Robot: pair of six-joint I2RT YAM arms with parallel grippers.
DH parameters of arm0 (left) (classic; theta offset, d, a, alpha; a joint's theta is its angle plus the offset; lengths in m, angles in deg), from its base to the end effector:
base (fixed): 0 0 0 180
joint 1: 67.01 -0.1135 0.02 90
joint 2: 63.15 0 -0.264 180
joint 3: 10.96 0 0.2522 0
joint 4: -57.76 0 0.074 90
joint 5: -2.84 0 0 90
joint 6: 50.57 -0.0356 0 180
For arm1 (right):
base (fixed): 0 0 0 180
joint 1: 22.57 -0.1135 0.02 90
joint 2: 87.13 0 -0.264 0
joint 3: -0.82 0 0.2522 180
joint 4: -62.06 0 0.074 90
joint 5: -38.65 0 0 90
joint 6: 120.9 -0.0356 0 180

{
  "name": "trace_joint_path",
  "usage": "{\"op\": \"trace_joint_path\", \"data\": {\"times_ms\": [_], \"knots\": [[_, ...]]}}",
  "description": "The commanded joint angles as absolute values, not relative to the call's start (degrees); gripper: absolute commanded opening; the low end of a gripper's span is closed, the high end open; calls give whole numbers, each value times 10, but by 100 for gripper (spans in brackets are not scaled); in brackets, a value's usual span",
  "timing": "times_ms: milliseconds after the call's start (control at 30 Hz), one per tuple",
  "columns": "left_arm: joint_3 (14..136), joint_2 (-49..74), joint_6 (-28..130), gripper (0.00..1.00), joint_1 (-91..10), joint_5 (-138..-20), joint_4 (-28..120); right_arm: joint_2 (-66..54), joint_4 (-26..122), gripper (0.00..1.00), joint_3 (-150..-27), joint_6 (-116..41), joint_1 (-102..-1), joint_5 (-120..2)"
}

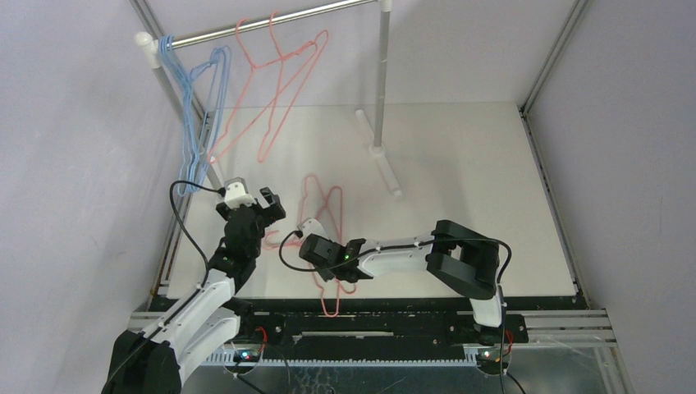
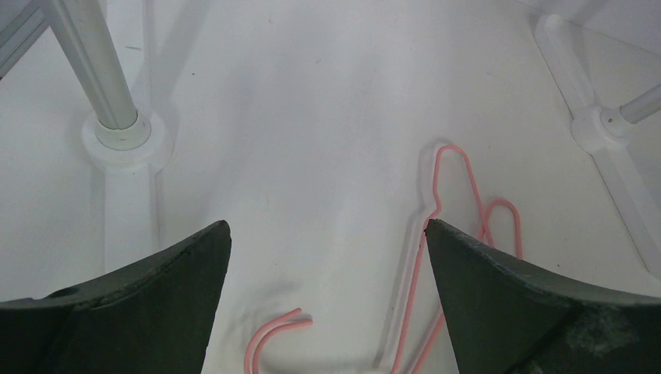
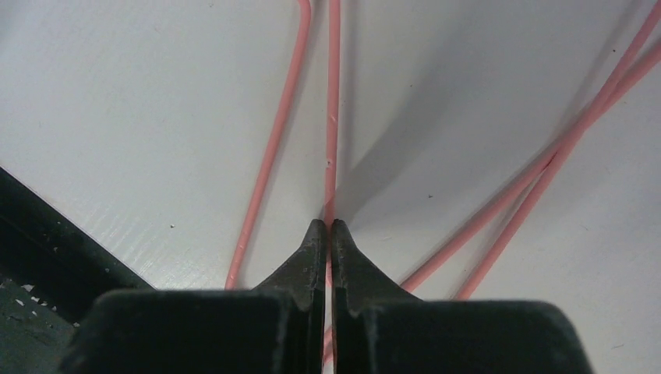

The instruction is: Organize the hangers

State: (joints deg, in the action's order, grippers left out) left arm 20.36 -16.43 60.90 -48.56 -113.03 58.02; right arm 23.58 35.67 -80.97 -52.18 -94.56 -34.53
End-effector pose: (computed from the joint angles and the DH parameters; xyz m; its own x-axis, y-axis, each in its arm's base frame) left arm 0.1799 -0.0437 0.2110 -0.1886 -0.2843 -0.9400 -0.1975 0.9486 -0.2473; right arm 0.1321 0.3731 0.1496 -0.5488 -0.5644 -0.6167 -0.7085 0.7055 -0.0152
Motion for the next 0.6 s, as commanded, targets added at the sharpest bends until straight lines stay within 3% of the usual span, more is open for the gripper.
{"op": "trace_joint_path", "data": {"times_ms": [0,333,567], "knots": [[202,-169,607,99,-490,-1140,596,230,361,0,-803,-537,-938,-337],[199,-179,607,100,-490,-1141,595,55,358,0,-732,-521,-837,-326],[194,-193,610,99,-490,-1145,595,-50,388,0,-715,-508,-743,-396]]}}
